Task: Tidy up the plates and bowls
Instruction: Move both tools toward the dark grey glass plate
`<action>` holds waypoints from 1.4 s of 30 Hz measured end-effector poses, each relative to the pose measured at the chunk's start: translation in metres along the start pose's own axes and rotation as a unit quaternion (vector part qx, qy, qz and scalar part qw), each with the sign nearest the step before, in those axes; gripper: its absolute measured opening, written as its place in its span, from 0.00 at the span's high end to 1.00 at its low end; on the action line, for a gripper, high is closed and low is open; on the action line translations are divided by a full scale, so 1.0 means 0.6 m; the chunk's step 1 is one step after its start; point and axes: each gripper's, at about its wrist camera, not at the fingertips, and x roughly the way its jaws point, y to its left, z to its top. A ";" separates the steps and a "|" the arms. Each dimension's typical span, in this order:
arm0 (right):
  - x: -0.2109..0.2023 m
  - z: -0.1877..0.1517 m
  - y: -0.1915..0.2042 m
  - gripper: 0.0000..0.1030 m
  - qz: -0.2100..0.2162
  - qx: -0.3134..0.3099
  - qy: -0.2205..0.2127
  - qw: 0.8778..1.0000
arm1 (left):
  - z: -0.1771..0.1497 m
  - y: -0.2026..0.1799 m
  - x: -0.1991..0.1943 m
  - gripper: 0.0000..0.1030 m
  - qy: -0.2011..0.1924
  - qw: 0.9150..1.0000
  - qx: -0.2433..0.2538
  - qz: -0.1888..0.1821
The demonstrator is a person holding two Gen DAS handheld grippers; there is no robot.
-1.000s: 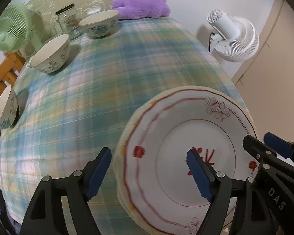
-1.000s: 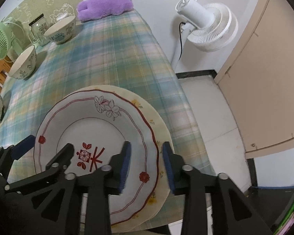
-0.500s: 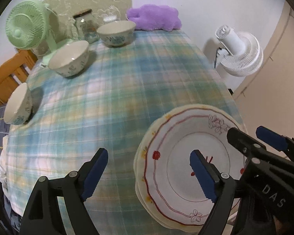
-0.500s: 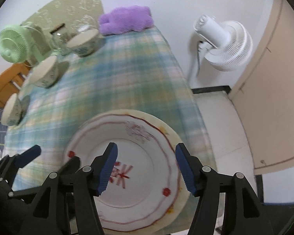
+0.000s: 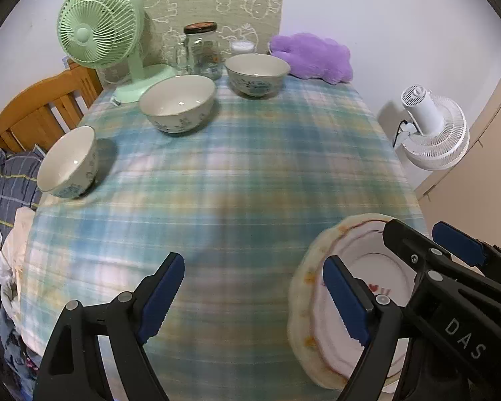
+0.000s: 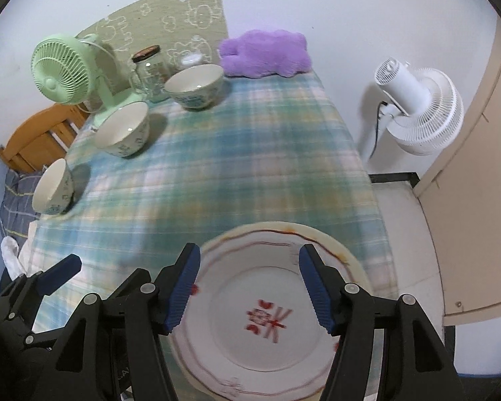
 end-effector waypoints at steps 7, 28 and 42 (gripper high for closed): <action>0.007 -0.001 0.084 0.37 -0.020 0.015 -0.003 1.000 | 0.011 0.080 0.000 0.18 0.004 1.000 0.014 -0.016; 0.083 0.042 0.391 0.37 -0.046 -0.006 -0.006 0.999 | 0.059 0.370 0.022 0.27 -0.016 1.000 -0.013 0.021; 0.163 0.116 0.516 0.37 -0.024 -0.006 -0.034 0.999 | 0.136 0.502 0.091 0.46 -0.012 0.998 -0.055 0.040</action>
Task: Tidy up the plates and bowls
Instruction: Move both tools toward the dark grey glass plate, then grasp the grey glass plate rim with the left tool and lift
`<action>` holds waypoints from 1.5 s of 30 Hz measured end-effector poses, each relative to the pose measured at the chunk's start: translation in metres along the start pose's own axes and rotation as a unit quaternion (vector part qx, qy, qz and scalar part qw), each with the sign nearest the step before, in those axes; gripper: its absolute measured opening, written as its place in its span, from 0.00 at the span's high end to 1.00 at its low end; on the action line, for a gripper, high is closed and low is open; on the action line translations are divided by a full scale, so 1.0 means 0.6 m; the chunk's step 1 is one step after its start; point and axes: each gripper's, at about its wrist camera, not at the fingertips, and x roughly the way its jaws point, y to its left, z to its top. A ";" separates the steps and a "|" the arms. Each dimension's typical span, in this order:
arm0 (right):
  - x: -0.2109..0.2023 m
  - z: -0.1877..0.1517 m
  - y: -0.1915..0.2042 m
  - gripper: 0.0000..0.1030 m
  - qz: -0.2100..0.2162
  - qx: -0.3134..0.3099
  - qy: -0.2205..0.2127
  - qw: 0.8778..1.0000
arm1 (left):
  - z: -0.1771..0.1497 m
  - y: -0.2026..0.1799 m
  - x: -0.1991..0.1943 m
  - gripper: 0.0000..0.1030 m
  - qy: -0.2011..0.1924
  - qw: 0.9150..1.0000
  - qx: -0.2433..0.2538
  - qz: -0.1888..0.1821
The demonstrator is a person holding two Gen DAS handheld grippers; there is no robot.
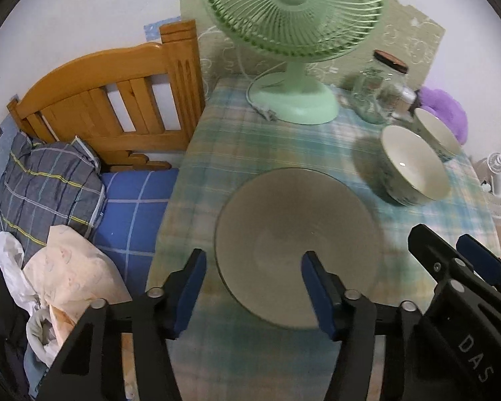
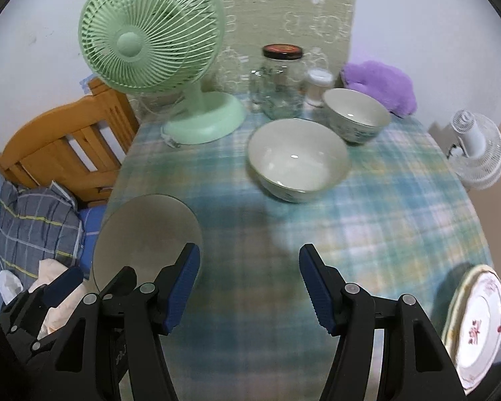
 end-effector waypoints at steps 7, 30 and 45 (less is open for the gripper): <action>0.048 0.014 0.029 0.45 0.001 -0.002 0.014 1.000 | 0.019 0.024 0.047 0.60 0.018 1.000 -0.008 -0.002; 0.103 0.021 0.059 0.86 0.035 -0.041 0.055 0.997 | 0.029 0.028 0.077 0.87 0.038 0.999 0.026 -0.025; 0.038 0.002 -0.005 0.86 0.037 -0.034 0.048 0.998 | -0.001 -0.037 0.013 0.87 0.027 0.999 0.038 -0.023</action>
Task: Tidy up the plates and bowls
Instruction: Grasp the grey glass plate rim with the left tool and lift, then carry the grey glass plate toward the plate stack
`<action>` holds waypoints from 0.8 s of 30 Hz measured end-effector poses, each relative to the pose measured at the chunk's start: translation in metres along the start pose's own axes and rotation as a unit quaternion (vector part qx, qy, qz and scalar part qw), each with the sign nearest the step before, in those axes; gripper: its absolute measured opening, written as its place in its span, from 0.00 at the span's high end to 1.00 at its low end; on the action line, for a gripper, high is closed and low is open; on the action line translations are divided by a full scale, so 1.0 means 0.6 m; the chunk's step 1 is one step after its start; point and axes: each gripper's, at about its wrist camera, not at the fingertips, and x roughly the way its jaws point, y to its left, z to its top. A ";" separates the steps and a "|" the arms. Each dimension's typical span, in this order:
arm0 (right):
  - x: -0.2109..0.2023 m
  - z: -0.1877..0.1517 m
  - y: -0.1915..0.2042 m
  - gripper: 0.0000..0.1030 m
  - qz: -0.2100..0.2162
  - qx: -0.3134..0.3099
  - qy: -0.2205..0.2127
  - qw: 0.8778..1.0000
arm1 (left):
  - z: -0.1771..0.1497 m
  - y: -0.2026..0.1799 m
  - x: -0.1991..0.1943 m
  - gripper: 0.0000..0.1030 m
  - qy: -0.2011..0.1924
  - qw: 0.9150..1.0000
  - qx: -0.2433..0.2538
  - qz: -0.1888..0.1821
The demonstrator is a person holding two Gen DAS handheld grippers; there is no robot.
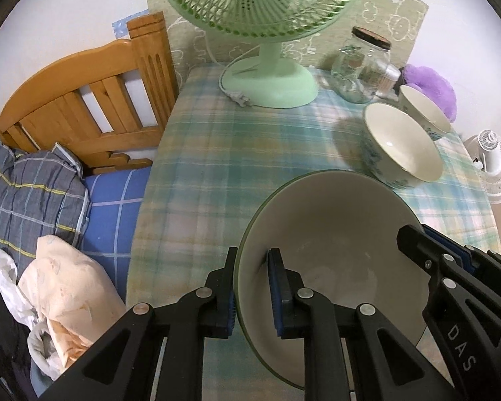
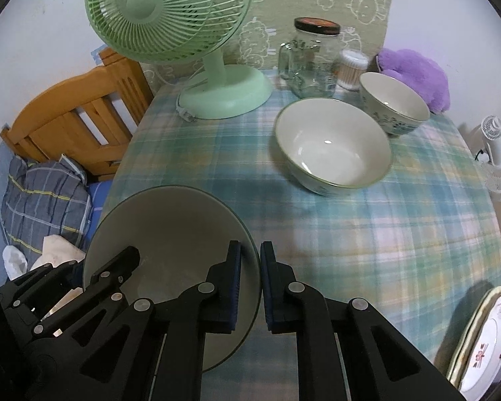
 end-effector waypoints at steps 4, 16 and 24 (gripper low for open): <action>-0.022 -0.013 -0.027 0.86 0.003 0.002 -0.001 1.000 | -0.014 -0.030 -0.018 0.87 -0.002 1.000 0.000 0.003; -0.096 -0.072 -0.128 0.86 -0.007 0.002 -0.003 1.000 | -0.070 -0.137 -0.065 0.86 0.004 1.000 0.008 -0.009; -0.133 -0.120 -0.204 0.86 -0.021 0.022 0.006 1.000 | -0.105 -0.215 -0.078 0.86 0.010 0.999 0.025 -0.023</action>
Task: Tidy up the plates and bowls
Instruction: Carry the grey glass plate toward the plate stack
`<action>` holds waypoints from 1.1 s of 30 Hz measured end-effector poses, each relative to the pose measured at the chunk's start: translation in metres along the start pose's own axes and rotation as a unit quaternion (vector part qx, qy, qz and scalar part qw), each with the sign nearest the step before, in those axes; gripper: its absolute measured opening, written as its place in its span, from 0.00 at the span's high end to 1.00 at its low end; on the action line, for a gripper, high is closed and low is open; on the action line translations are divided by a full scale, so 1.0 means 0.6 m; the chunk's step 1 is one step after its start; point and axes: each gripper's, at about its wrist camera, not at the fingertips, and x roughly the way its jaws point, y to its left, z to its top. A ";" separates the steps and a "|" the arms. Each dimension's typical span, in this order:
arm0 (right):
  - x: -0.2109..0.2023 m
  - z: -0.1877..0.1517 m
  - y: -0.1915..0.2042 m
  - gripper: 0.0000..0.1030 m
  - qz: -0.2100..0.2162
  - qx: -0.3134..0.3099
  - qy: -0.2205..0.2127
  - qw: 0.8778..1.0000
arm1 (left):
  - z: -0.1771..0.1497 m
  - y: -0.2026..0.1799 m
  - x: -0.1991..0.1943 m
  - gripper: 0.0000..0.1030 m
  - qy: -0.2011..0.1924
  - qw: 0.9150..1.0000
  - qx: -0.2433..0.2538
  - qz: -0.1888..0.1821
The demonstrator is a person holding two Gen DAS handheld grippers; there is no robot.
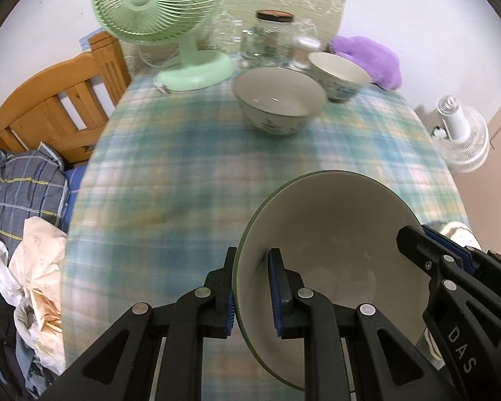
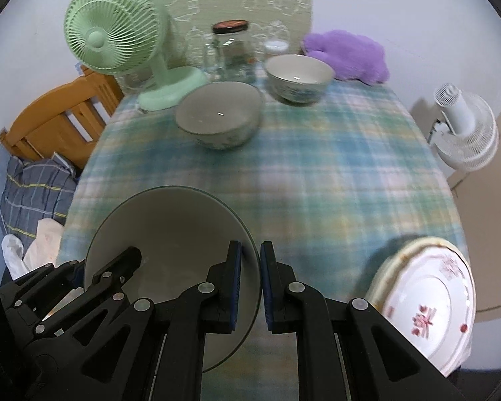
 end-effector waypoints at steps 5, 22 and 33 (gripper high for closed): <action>-0.012 -0.033 -0.042 0.86 -0.006 0.011 0.013 1.000 | -0.023 -0.039 0.001 0.86 0.008 1.000 0.010 -0.005; 0.005 -0.093 -0.095 0.86 -0.007 0.001 0.052 0.999 | -0.093 -0.080 0.033 0.85 0.056 0.998 -0.004 -0.004; 0.023 -0.101 -0.083 0.86 -0.009 -0.013 0.055 0.998 | -0.103 -0.078 0.047 0.83 0.055 0.998 -0.013 0.006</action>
